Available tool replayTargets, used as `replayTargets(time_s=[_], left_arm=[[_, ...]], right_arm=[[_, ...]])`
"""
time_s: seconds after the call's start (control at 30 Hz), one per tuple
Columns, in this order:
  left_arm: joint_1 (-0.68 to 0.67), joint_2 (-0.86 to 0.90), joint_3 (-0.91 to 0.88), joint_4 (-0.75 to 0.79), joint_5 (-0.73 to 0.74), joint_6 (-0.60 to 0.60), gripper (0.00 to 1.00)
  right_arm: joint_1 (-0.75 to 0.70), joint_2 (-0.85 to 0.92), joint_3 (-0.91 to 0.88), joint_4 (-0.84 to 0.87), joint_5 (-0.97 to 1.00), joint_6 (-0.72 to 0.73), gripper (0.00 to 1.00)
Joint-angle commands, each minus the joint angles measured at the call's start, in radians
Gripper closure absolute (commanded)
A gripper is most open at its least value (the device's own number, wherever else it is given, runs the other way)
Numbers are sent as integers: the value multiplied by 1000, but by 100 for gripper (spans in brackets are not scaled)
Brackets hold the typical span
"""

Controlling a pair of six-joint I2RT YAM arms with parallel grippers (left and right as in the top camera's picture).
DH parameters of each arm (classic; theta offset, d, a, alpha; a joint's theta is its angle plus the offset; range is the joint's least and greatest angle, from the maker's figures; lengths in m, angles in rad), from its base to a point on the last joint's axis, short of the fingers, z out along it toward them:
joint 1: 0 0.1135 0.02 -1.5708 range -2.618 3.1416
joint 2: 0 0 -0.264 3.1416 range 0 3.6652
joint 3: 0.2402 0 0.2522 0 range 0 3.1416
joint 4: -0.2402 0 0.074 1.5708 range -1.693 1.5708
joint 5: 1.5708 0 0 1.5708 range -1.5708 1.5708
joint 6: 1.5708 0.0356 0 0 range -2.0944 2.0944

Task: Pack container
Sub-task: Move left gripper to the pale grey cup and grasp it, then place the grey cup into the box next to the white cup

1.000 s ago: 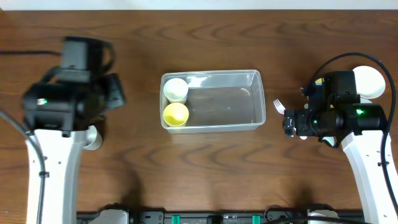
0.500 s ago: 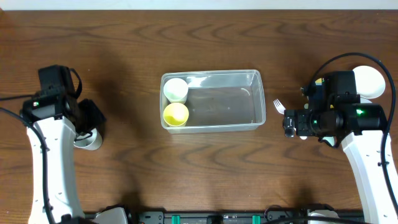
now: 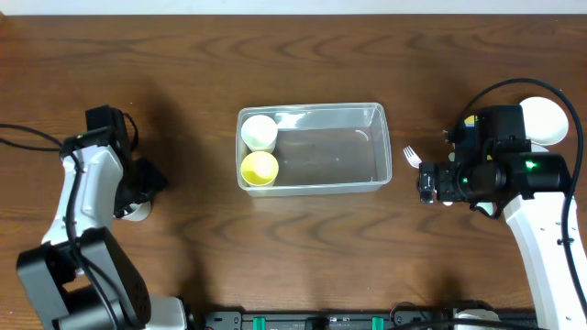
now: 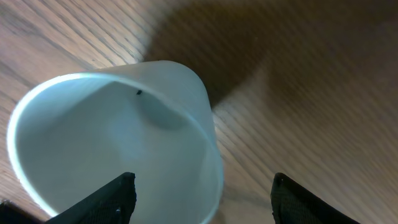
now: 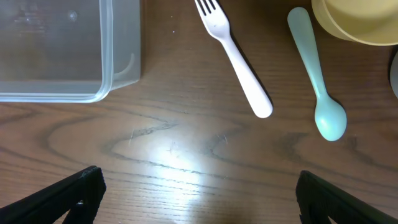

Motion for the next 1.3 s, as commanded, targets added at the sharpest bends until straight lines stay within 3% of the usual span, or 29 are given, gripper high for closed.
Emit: replayTargets(time_s=[0.0,0.1,0.27,0.43,0.6,0.8,0.97,1.27], left_arm=[[4,18,2,-4,-5,-11,30],[4,19,2,-7,-5,-12,38],[4,19,2,-19,-5,-12,65],[4,19,2,-23,-5,-12,75],[4,18,3,-27,-4,-12,93],[-17,3,78,-121,-4,-12,94],[-114,-54,248,-268,26,15,94],[-509,-83,730,-491,60,56,94]], right_arm=[[1,2,16,-2,10,-12,1],[1,2,16,-2,10,-12,1],[1,2,16,-4,10,-12,1],[1,2,16,-4,10,-12,1],[1,2,16,-4,10,-12,1],[1,2,16,-3,10,-12,1],[1,2,16,-3,10,-12,1],[1,2,16,-1,10,-12,1]])
